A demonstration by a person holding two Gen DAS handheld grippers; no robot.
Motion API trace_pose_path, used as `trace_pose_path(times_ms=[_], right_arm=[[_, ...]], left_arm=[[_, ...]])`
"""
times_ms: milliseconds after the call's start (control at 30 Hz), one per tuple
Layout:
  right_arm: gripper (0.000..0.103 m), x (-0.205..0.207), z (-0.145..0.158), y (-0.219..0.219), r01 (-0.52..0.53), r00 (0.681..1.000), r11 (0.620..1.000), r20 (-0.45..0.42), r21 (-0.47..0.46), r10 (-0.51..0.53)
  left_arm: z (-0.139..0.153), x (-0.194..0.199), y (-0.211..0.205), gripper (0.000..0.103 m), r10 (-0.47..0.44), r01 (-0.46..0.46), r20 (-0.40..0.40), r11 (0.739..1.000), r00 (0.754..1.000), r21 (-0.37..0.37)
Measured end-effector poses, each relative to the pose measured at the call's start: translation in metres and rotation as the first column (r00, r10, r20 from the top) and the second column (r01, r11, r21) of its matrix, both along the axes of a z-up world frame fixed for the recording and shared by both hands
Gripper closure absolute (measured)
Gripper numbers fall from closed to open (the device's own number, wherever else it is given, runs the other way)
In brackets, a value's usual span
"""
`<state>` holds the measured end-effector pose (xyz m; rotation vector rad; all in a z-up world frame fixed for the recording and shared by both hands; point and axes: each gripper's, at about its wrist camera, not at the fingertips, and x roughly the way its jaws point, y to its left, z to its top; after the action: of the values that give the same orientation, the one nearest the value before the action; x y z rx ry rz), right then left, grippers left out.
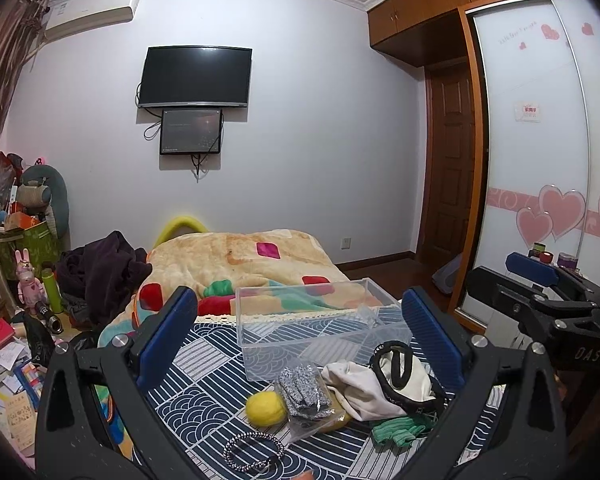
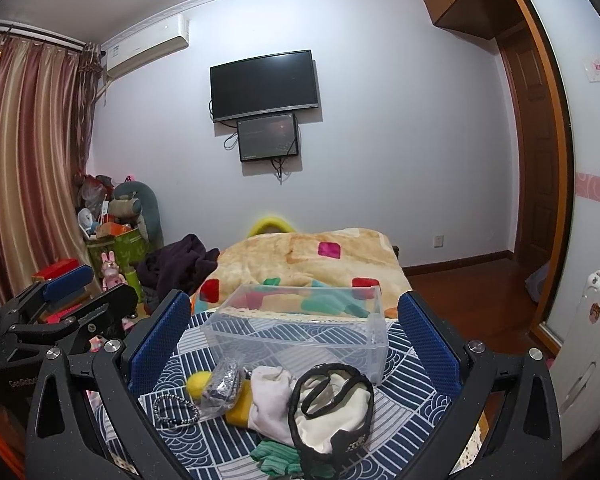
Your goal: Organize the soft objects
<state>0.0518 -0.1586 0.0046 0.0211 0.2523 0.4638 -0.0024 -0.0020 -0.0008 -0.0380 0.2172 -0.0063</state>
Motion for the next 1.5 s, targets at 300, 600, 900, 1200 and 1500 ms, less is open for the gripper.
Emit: trace_pose_path(times_ms=[300,600,900,1200,1500], right_arm=[[0.0,-0.0004,0.0005,0.0005,0.0,1.0,1.0,-0.001,0.002,0.0],[0.0,-0.0009,0.0003,0.0013,-0.001,1.0,1.0,0.001,0.0,0.001],[0.0,-0.0008,0.0,0.0012,-0.001,1.0,1.0,0.001,0.0,0.001],[0.0,0.0002,0.0003,0.0018,0.003,1.0,1.0,0.0,-0.004,-0.003],[0.0,0.0043,-0.0025,-0.0005,0.016,1.0,1.0,-0.004,-0.005,-0.016]], left_arm=[[0.0,0.0,-0.0009,0.0,0.002,-0.002,0.001,1.0,1.0,0.002],[-0.0011,0.0003,-0.002,0.0,-0.006,0.006,0.0,1.0,1.0,-0.006],[-0.0019,-0.0001,-0.0013,0.0,-0.004,0.004,0.003,1.0,1.0,-0.009],[-0.0017,0.001,-0.0006,0.0,-0.003,0.003,0.001,1.0,1.0,-0.013],[-0.0069,0.0072,0.0039,0.0,-0.022,0.021,-0.027,0.999,0.999,-0.028]])
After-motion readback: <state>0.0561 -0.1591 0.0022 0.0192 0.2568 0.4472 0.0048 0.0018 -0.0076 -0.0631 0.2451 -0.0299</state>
